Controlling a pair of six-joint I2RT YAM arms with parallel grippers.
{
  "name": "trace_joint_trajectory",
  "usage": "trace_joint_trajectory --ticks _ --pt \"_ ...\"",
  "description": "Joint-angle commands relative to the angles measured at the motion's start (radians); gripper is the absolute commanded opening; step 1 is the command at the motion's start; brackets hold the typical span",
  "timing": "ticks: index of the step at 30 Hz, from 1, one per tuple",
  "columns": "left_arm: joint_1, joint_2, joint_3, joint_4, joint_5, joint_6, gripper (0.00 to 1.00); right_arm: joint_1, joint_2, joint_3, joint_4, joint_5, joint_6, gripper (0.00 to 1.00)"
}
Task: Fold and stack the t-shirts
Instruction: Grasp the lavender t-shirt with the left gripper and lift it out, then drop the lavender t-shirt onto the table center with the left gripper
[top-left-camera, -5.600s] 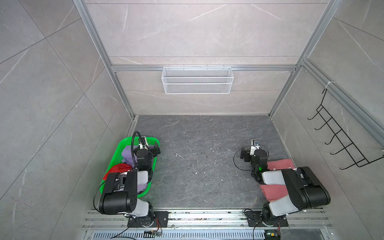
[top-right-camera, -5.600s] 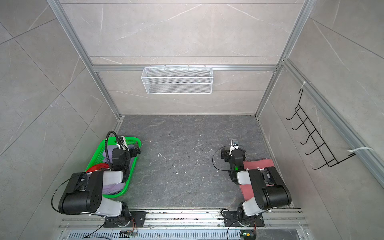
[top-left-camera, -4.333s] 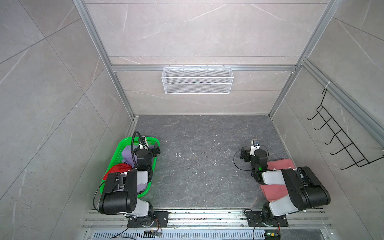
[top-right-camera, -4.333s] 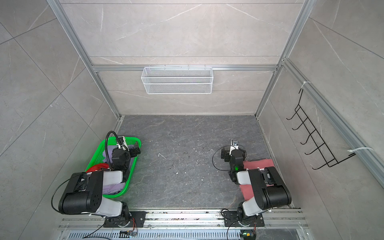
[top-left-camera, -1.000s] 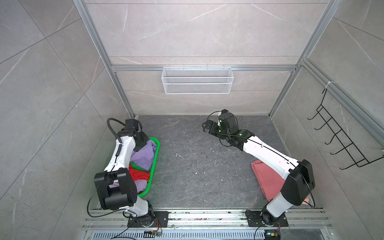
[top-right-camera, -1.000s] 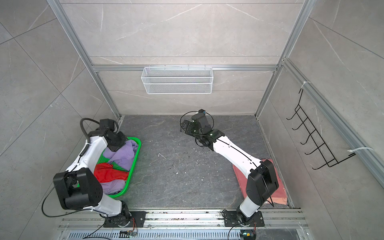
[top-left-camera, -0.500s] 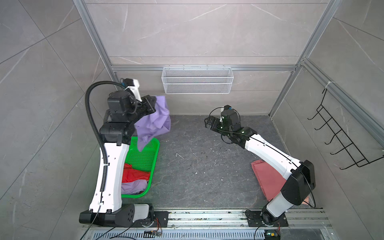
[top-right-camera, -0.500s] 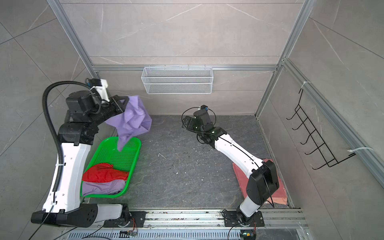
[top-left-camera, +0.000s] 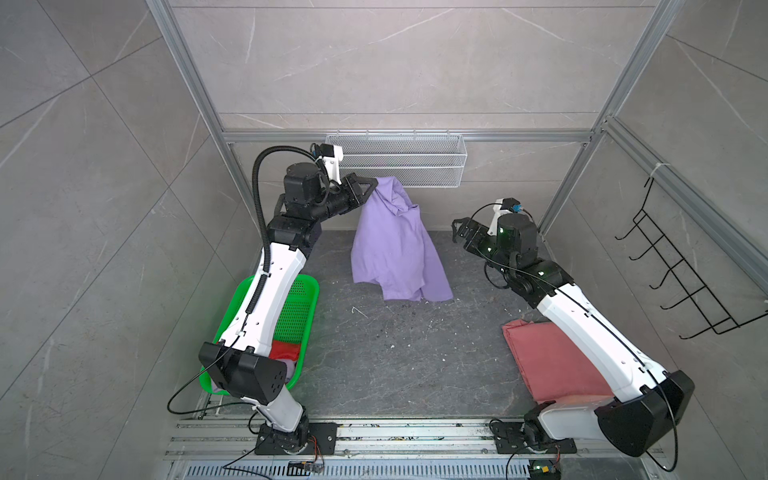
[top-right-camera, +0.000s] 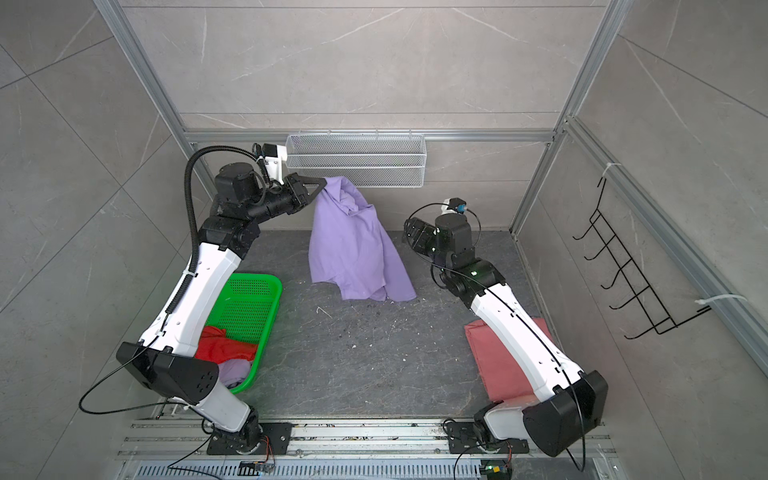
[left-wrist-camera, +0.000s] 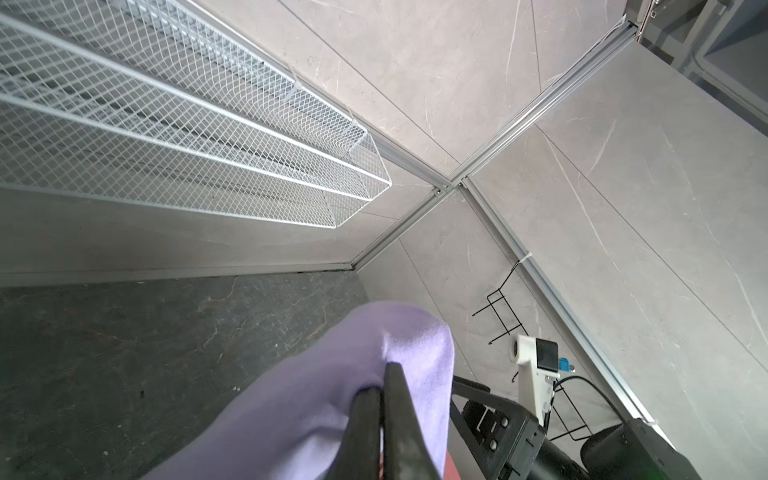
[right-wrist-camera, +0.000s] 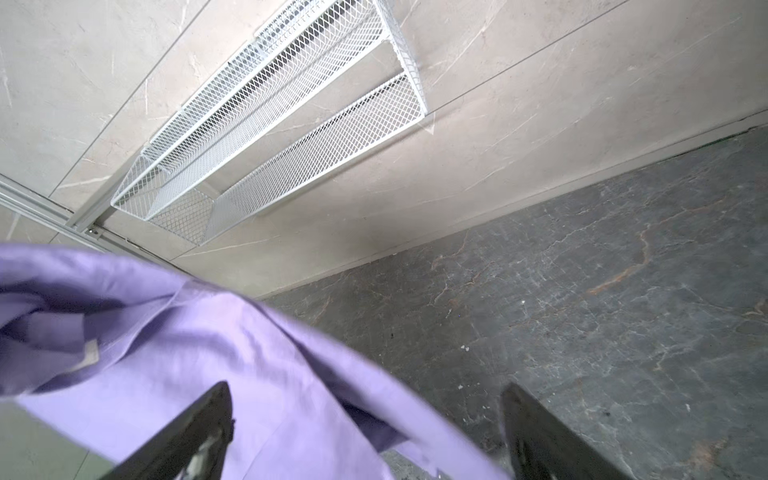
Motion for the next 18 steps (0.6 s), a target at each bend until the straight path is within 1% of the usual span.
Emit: trace_joint_trajectory --ticks 1,2,4,8,9,10,11,12,13,14,17,18 --pt "-0.002 0.021 0.056 0.059 0.038 -0.028 0.00 0.004 0.015 -0.079 -0.027 -0.017 -0.005 1.00" --pt "-0.002 0.027 0.046 0.034 0.027 -0.005 0.00 0.004 0.024 -0.095 -0.030 -0.024 0.007 1.00" --pt "0.004 0.039 0.006 -0.039 -0.039 0.034 0.00 0.004 0.048 -0.120 -0.031 -0.038 0.034 1.00" --pt "0.027 0.063 -0.116 -0.043 -0.034 0.006 0.00 0.004 0.122 -0.152 -0.007 -0.070 0.062 1.00" --pt "0.035 0.068 -0.145 -0.058 -0.059 0.018 0.00 0.003 0.149 -0.148 -0.017 -0.080 0.067 1.00" --pt "0.048 0.072 -0.164 -0.104 -0.117 0.033 0.00 0.004 0.176 -0.141 -0.024 -0.089 0.075 1.00" --pt "0.061 0.076 -0.175 -0.147 -0.164 0.049 0.04 0.004 0.199 -0.140 -0.024 -0.096 0.090 0.99" --pt "0.080 0.083 -0.189 -0.183 -0.211 0.080 0.16 0.003 0.221 -0.141 -0.017 -0.108 0.107 0.98" --pt "0.097 0.086 -0.203 -0.214 -0.255 0.096 0.23 0.004 0.237 -0.142 0.002 -0.124 0.113 0.98" --pt "0.114 0.092 -0.217 -0.240 -0.300 0.112 0.27 0.003 0.260 -0.142 0.019 -0.140 0.119 0.98" --pt "0.129 0.106 -0.216 -0.348 -0.467 0.168 0.51 0.004 0.324 -0.104 0.016 -0.162 0.112 0.96" --pt "0.125 0.107 -0.213 -0.365 -0.485 0.201 0.60 0.004 0.347 -0.087 0.009 -0.162 0.107 0.95"
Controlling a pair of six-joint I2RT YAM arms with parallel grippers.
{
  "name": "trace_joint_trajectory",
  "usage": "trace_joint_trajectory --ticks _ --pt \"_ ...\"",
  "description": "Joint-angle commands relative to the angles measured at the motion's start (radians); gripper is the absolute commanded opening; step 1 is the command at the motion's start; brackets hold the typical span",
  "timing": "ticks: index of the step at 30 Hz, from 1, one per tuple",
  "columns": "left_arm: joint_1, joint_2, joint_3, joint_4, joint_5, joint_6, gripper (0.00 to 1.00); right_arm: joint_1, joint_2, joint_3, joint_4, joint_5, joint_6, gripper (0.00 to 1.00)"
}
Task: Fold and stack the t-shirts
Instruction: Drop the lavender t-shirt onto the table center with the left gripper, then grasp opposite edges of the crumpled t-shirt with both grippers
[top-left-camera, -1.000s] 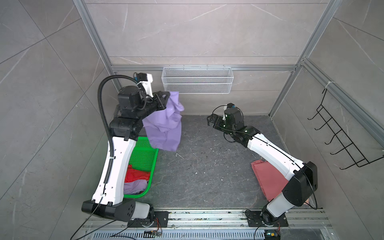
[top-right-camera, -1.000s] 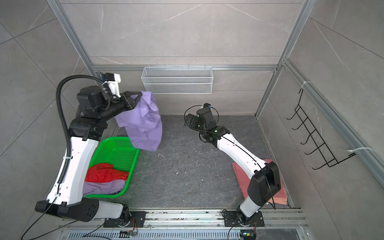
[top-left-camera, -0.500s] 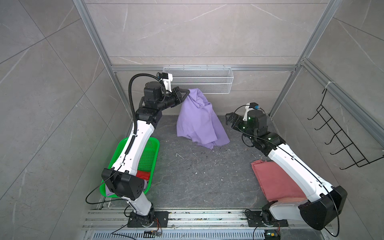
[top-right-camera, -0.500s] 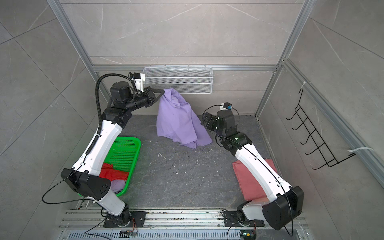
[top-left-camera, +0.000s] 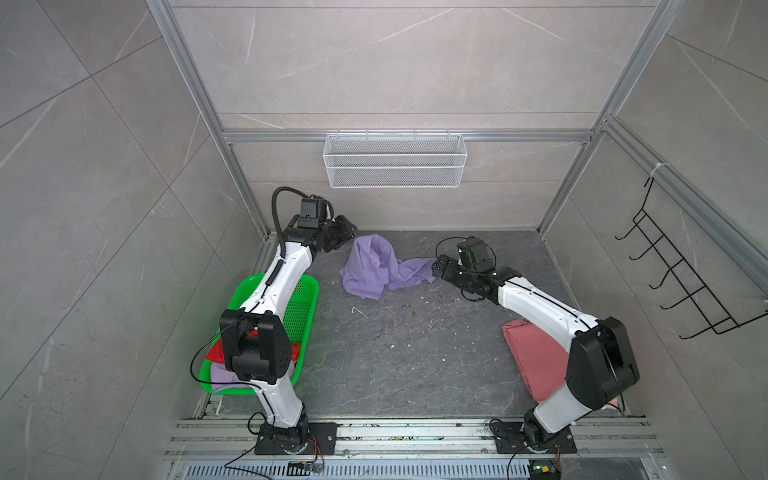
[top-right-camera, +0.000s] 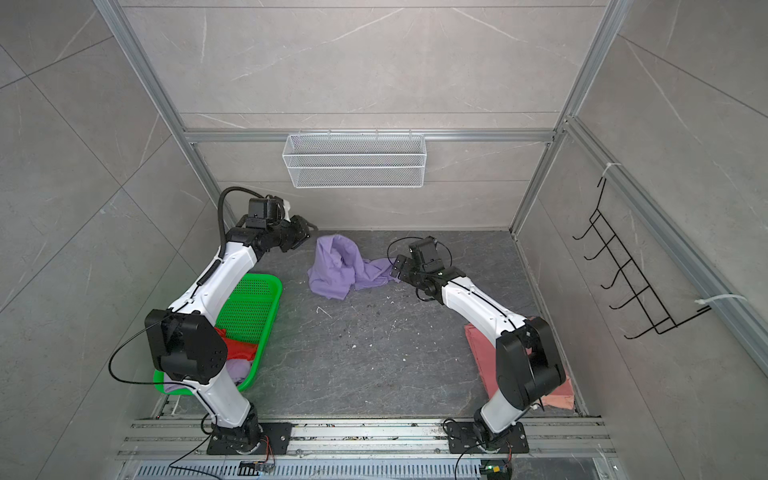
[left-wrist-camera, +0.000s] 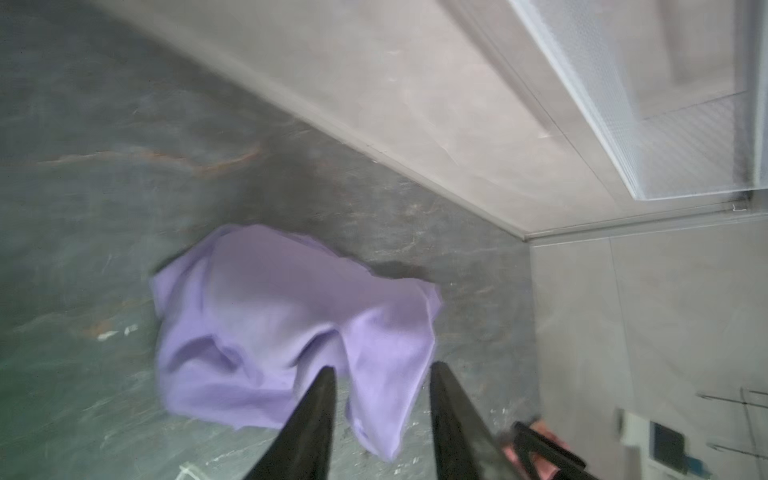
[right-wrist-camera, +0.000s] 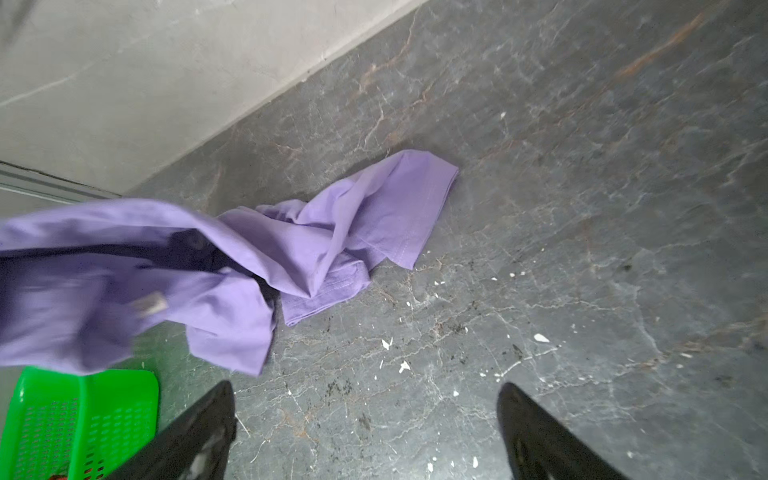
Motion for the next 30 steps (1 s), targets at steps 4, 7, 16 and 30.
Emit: trace_joint_trajectory --ticks 4,7,16,30 --pt "-0.063 -0.008 0.033 -0.156 -0.152 0.225 0.64 0.002 0.124 0.094 -0.014 -0.002 0.004 0.95" --pt "-0.129 0.020 0.036 -0.223 -0.122 0.286 0.64 0.003 0.187 0.144 -0.041 0.030 -0.014 0.94" --pt "-0.261 0.064 -0.153 -0.220 -0.172 0.286 0.63 0.002 0.348 0.235 -0.089 0.066 -0.034 0.90" --pt "-0.276 0.280 -0.109 -0.060 -0.192 0.269 0.64 0.008 0.572 0.452 -0.211 0.133 -0.027 0.87"
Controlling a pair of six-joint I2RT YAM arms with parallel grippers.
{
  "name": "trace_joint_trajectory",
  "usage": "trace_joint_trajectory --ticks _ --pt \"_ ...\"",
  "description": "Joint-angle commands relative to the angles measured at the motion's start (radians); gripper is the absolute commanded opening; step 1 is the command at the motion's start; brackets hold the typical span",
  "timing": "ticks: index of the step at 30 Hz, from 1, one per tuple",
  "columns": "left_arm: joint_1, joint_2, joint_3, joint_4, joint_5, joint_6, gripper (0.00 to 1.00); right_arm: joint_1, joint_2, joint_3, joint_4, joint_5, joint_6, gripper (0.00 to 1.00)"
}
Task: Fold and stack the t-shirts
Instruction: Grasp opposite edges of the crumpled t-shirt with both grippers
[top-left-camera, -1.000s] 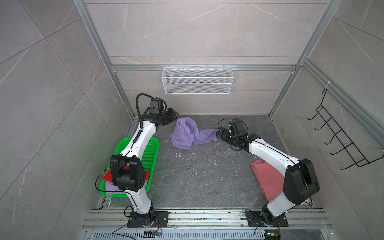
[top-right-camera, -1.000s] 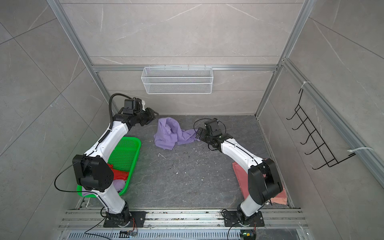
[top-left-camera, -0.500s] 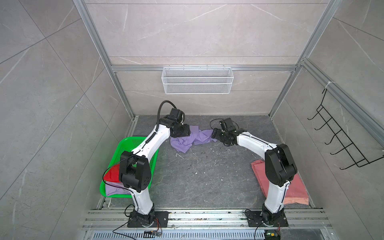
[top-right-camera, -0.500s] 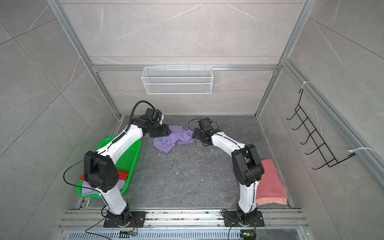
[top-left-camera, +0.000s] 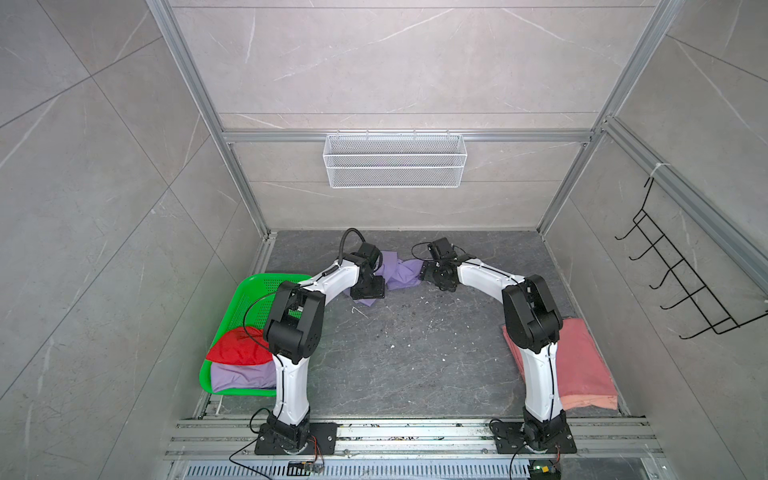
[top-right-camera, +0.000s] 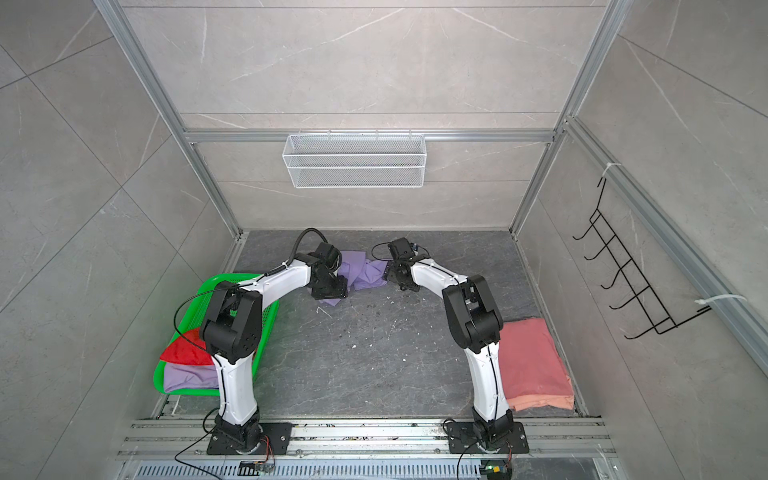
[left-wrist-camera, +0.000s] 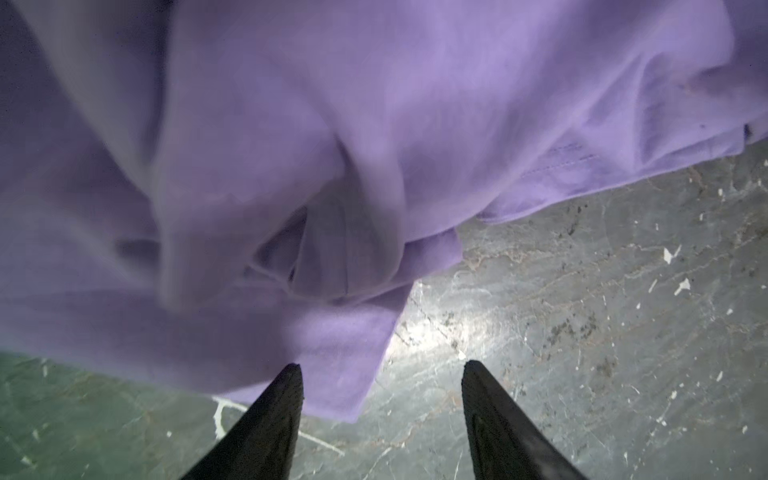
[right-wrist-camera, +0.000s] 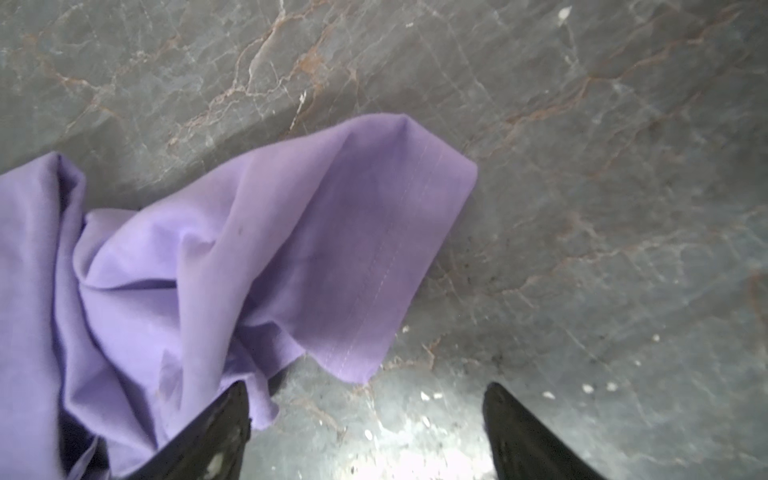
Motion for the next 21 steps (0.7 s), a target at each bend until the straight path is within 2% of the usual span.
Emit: trace_joint_trajectory --ticks 1,4,7,12,14,19,20,21 --pt "-0.003 0.038 0.061 0.058 -0.013 0.015 0.63 0.006 0.061 0.068 -0.068 0.050 -0.020 0.87" --pt "-0.003 0.080 0.091 0.066 -0.026 0.011 0.62 0.007 0.109 0.124 -0.045 0.027 -0.070 0.87" --pt "-0.005 0.109 0.107 0.079 -0.052 0.009 0.62 0.009 0.165 0.209 -0.095 -0.002 -0.090 0.84" --pt "-0.024 0.178 0.137 0.059 -0.107 0.019 0.60 0.010 0.210 0.245 -0.122 -0.032 -0.080 0.78" --pt "-0.026 0.190 0.129 0.061 -0.112 -0.003 0.56 0.010 0.221 0.253 -0.124 -0.058 -0.076 0.69" --pt "-0.027 0.174 0.102 0.056 -0.166 -0.059 0.44 0.012 0.227 0.259 -0.133 -0.102 -0.066 0.22" --pt "-0.027 0.165 0.096 0.060 -0.172 -0.067 0.41 0.012 0.213 0.246 -0.123 -0.098 -0.064 0.17" --pt "-0.026 0.151 0.091 0.063 -0.178 -0.075 0.33 0.012 0.192 0.229 -0.106 -0.092 -0.065 0.11"
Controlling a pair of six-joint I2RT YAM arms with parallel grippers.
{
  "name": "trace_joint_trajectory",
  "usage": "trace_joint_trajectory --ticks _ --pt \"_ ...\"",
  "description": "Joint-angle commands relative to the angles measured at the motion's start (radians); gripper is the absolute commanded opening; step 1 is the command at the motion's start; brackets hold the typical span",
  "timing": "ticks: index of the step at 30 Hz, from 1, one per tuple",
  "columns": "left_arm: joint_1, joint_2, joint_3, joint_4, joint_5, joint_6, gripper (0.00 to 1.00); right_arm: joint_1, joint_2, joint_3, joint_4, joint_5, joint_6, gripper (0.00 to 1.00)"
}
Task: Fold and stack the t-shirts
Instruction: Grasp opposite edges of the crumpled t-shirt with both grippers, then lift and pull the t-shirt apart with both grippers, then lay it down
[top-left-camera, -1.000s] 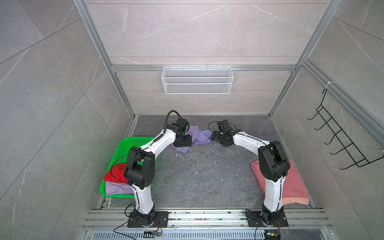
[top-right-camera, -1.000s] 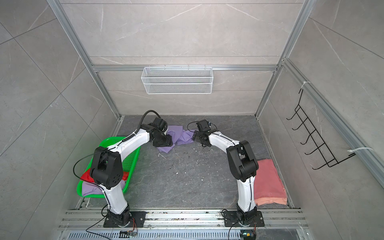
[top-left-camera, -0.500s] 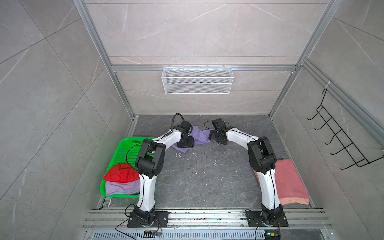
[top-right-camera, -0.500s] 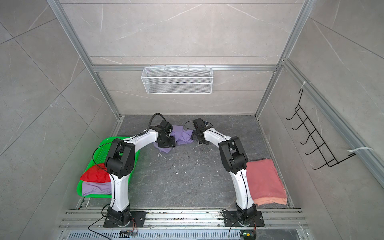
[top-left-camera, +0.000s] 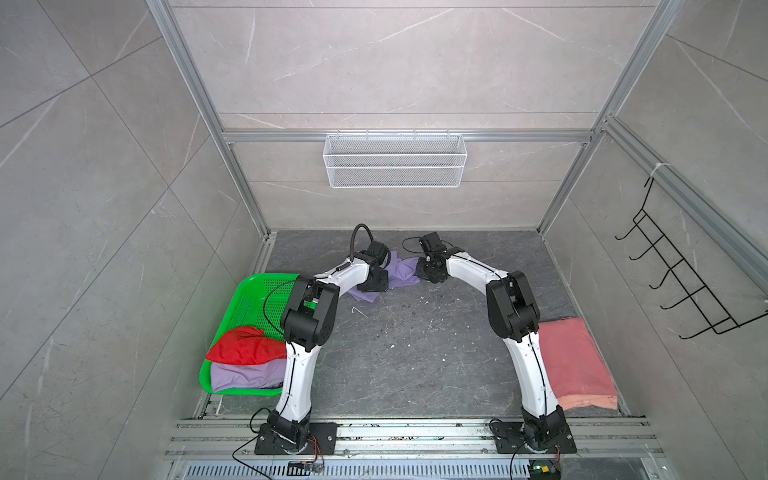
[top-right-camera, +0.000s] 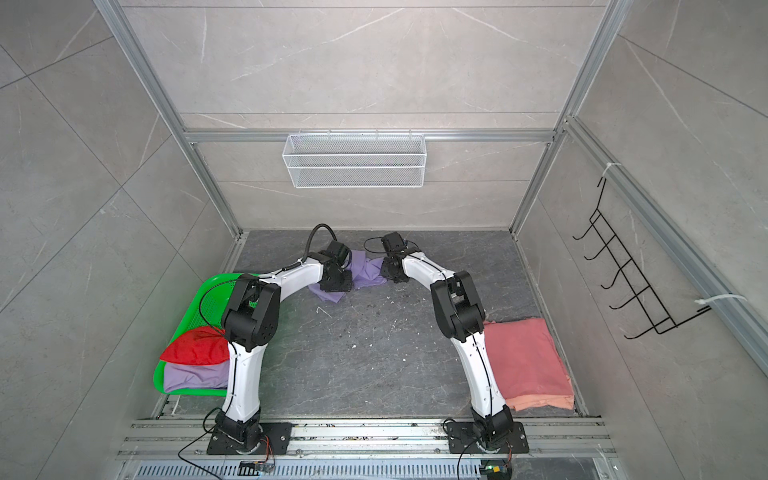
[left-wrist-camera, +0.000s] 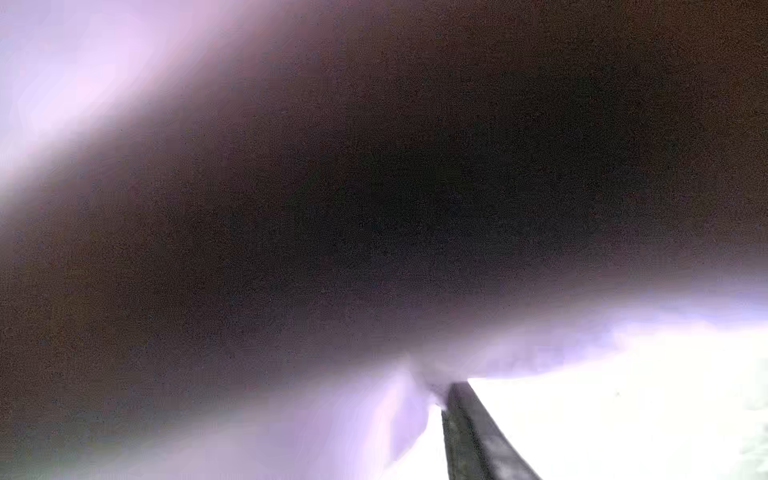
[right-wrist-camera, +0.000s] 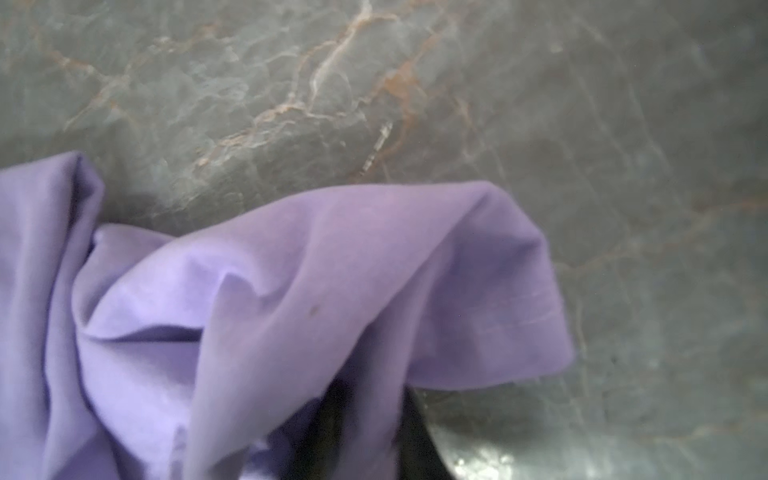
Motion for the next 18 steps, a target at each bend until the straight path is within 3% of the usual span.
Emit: trace_joint_trajectory --ticks 1,5,13,18 --pt "-0.003 -0.013 -0.033 -0.014 -0.036 -0.041 0.25 0.008 -0.022 -0.044 -0.012 -0.016 0.002 0.08" --pt "0.001 -0.092 -0.025 -0.001 -0.050 -0.044 0.00 0.003 -0.144 -0.094 0.029 0.051 -0.015 0.03" --pt "0.070 -0.379 -0.016 0.047 0.030 -0.043 0.00 -0.043 -0.485 -0.182 0.094 0.120 -0.085 0.03" --pt "0.202 -0.571 -0.074 0.086 0.180 -0.101 0.00 -0.076 -0.666 -0.213 0.068 0.188 -0.163 0.05"
